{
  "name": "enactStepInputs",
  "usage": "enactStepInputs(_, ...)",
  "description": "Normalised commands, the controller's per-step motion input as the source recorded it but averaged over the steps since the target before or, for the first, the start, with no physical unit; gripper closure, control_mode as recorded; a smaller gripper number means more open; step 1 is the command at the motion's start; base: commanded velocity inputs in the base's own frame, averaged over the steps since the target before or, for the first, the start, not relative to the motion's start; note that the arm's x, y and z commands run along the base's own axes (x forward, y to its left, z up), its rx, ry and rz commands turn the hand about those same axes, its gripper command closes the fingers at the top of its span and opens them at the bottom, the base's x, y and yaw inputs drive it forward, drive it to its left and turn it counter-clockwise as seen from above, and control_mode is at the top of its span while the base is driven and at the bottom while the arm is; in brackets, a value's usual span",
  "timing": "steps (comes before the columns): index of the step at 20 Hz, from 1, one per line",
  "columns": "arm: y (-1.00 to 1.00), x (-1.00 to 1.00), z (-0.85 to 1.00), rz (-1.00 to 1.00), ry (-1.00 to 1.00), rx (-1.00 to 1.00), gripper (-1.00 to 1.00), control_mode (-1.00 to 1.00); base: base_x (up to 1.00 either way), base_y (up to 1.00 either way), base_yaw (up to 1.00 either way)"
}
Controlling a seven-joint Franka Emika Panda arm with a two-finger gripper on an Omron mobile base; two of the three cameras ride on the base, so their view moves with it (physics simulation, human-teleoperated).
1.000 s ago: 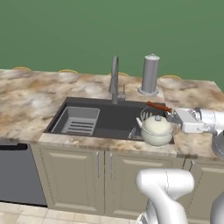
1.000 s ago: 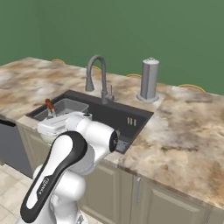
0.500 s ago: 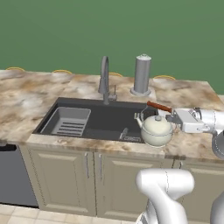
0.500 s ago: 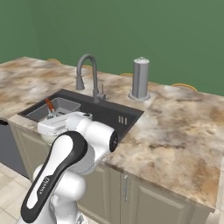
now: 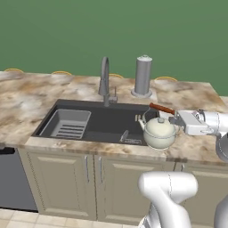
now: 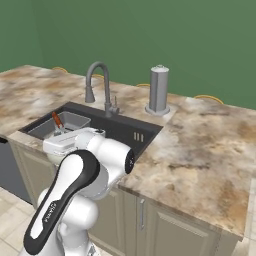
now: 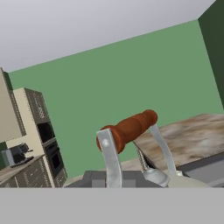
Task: Open the cabinet, pick the kettle from the cabinet, and place it in the sink.
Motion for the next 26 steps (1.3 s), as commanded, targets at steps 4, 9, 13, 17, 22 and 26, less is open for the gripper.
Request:
enactStepInputs(4, 0.0, 0.0, 0.0, 0.0, 0.0, 0.0, 1.0, 1.0, -0.26, 0.0, 0.0)
enactStepInputs(9, 0.0, 0.0, 0.0, 0.0, 0.0, 0.0, 1.0, 1.0, -0.1, 0.0, 0.0)
enactStepInputs(13, 0.0, 0.0, 0.0, 0.0, 0.0, 0.0, 1.0, 1.0, -0.09, 0.0, 0.0)
enactStepInputs(17, 0.0, 0.0, 0.0, 0.0, 0.0, 0.0, 1.0, 1.0, -0.22, 0.0, 0.0)
enactStepInputs(22, 0.0, 0.0, 0.0, 0.0, 0.0, 0.0, 1.0, 1.0, -0.2, 0.0, 0.0)
enactStepInputs(26, 0.0, 0.0, 0.0, 0.0, 0.0, 0.0, 1.0, 1.0, -0.09, 0.0, -0.01)
